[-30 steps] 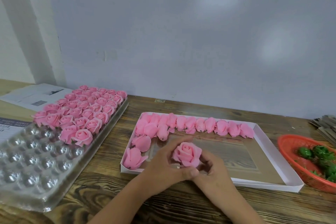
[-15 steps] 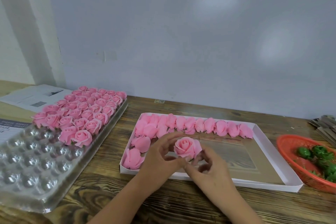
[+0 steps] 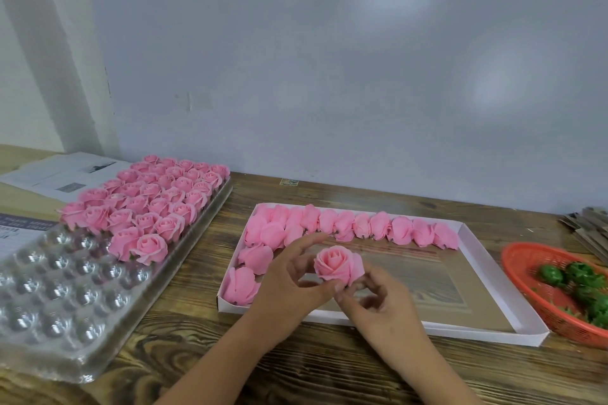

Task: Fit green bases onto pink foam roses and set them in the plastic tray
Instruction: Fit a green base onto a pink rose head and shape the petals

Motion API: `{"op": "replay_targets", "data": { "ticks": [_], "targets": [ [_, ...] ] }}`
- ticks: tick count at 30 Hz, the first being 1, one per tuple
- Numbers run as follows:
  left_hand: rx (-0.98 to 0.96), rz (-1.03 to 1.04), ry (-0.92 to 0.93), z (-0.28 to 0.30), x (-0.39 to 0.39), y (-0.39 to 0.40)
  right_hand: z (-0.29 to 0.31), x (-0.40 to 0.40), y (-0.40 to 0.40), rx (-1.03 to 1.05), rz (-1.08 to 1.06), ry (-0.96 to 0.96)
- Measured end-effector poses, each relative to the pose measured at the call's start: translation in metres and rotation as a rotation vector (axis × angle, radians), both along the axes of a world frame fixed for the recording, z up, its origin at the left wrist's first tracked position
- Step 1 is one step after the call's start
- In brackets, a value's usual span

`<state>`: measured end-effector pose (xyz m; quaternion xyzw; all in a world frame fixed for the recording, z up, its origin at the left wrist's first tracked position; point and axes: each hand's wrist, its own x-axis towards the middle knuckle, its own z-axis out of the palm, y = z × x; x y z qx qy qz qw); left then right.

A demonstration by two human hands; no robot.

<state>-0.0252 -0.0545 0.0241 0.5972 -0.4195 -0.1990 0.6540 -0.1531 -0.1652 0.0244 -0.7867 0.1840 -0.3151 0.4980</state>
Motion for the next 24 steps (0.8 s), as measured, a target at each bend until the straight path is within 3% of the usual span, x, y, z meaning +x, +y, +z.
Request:
{"op": "replay_targets", "data": {
  "ticks": [9, 16, 24],
  "targets": [
    [-0.011, 0.050, -0.005, -0.003, 0.007, 0.003, -0.010, -0.002, -0.005, -0.207, -0.031, 0.011],
    [0.066, 0.151, -0.024, 0.018, 0.032, 0.037, -0.014, -0.003, -0.006, -0.200, -0.057, -0.007],
    [0.196, 0.520, -0.166, 0.065, 0.113, 0.135, -0.011, -0.005, -0.008, -0.186, -0.063, -0.010]
  ]
}}
